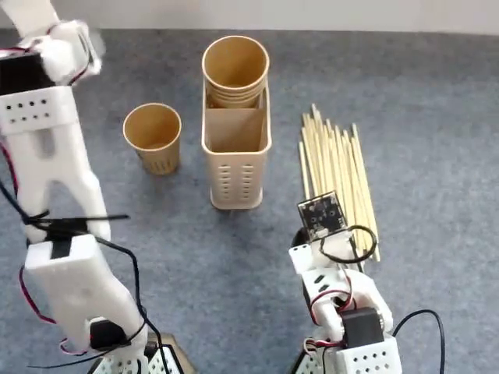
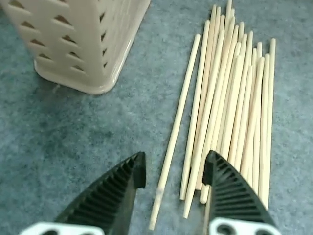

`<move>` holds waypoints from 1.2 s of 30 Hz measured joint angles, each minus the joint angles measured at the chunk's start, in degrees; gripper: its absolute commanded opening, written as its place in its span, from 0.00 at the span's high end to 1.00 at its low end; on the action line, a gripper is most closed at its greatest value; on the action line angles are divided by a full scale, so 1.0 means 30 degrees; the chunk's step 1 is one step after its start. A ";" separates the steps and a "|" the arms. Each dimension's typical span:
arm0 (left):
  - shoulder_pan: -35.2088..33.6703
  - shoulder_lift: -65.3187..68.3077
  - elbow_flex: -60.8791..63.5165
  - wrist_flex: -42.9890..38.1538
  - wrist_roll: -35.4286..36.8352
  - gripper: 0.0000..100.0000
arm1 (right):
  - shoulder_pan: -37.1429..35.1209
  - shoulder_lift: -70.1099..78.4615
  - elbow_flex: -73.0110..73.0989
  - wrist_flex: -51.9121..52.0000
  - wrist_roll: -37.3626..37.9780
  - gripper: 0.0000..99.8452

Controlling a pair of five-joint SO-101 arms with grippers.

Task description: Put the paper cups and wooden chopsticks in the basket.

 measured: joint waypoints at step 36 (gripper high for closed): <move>0.1172 0.5949 -0.8322 0.5832 -0.0615 0.82 | 0.0000 0.0000 0.0381 0.0000 0.0000 0.80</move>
